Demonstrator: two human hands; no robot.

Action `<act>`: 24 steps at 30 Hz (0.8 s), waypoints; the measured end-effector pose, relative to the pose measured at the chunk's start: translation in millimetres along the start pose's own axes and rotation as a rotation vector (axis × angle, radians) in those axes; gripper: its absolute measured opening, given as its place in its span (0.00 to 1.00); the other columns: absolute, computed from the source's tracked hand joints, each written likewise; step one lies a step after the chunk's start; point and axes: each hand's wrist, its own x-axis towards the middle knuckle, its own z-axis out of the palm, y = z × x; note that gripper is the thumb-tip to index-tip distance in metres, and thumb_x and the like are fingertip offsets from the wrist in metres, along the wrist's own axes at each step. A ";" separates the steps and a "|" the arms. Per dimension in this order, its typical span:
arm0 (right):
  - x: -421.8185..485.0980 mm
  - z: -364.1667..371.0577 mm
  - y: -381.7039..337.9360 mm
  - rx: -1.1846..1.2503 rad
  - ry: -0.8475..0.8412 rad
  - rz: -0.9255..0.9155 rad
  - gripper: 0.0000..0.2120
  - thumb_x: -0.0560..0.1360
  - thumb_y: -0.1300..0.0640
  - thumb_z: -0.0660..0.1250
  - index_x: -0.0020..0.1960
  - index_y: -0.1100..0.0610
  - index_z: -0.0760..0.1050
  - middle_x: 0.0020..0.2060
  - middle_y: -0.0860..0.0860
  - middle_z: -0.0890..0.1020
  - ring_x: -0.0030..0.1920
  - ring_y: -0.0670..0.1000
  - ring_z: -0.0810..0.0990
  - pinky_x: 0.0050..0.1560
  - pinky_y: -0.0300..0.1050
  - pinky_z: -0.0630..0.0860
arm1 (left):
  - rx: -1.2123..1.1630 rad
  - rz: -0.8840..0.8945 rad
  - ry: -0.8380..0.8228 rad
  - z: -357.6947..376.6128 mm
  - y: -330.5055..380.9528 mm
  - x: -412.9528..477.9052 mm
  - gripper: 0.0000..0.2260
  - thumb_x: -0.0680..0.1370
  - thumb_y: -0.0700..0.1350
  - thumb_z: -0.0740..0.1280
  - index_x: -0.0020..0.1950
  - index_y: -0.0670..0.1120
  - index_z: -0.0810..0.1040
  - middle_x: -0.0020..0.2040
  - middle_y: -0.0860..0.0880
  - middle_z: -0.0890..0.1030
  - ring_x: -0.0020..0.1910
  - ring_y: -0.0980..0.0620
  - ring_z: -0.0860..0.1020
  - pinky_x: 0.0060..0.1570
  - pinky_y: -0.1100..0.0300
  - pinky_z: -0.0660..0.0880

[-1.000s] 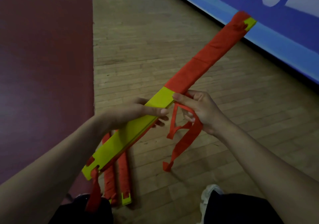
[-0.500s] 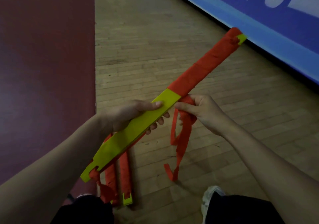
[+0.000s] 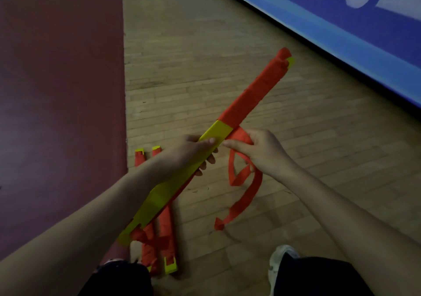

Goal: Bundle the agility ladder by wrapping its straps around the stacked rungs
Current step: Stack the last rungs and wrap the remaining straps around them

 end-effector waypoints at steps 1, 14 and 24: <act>0.2 -0.1 -0.3 0.006 0.011 -0.003 0.18 0.73 0.47 0.71 0.37 0.63 0.77 0.20 0.46 0.72 0.22 0.43 0.72 0.26 0.35 0.69 | 0.043 0.018 0.025 2.5 0.0 0.4 0.13 0.82 0.49 0.60 0.51 0.40 0.77 0.37 0.47 0.79 0.30 0.53 0.74 0.28 0.61 0.75; 3.6 8.5 -3.1 0.118 0.150 0.103 0.22 0.75 0.41 0.67 0.30 0.56 0.72 0.18 0.45 0.67 0.21 0.43 0.67 0.26 0.37 0.63 | 0.852 0.314 0.366 36.4 -18.3 2.2 0.14 0.83 0.54 0.53 0.61 0.46 0.68 0.53 0.43 0.77 0.48 0.38 0.77 0.41 0.49 0.71; 11.8 -9.9 5.5 0.380 -0.044 0.171 0.07 0.77 0.54 0.67 0.44 0.57 0.79 0.22 0.45 0.67 0.21 0.41 0.66 0.22 0.34 0.63 | 0.270 0.250 0.207 34.9 -8.7 3.0 0.14 0.83 0.52 0.56 0.58 0.46 0.75 0.46 0.48 0.77 0.47 0.52 0.75 0.46 0.60 0.72</act>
